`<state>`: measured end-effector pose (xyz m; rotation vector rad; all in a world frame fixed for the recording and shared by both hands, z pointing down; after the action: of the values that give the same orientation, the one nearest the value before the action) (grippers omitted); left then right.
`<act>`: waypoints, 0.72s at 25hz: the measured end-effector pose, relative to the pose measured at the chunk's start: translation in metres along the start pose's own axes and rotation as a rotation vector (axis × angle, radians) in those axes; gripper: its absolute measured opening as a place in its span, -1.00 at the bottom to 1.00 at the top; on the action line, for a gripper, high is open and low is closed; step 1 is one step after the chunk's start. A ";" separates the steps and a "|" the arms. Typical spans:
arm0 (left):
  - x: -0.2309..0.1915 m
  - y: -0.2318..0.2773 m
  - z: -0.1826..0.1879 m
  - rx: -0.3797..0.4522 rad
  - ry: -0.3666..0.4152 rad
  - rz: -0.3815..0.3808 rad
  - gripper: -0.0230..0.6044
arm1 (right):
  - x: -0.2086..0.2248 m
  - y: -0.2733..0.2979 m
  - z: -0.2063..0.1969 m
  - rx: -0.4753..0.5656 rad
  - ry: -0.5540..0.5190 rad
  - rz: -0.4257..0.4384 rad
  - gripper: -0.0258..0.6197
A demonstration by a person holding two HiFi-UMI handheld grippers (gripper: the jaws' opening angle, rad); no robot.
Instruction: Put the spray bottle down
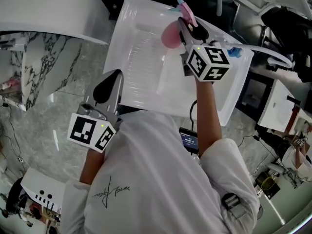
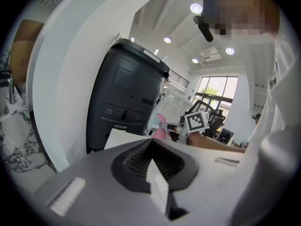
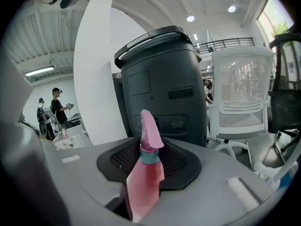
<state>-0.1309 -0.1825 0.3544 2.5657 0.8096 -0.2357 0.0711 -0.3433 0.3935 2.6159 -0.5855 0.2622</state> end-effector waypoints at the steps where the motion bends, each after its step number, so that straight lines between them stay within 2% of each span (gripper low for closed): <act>1: -0.001 0.001 -0.001 -0.004 -0.007 -0.004 -0.85 | 0.002 0.003 0.001 0.002 0.000 -0.004 -0.54; 18: -0.006 0.013 -0.004 -0.020 -0.025 -0.040 -0.85 | 0.021 0.032 0.003 0.068 -0.038 -0.025 -0.54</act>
<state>-0.1278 -0.1934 0.3642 2.5250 0.8498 -0.2707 0.0759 -0.3780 0.4089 2.6972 -0.5656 0.2285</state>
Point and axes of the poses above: the fingertips, and each gripper's own axes: y forward along the fingers, x to its right, z out of its top, the point moved 2 cm from there along -y, backward along the fingers, and after that the axes turned 6 degrees about y, right-handed, at the moved point
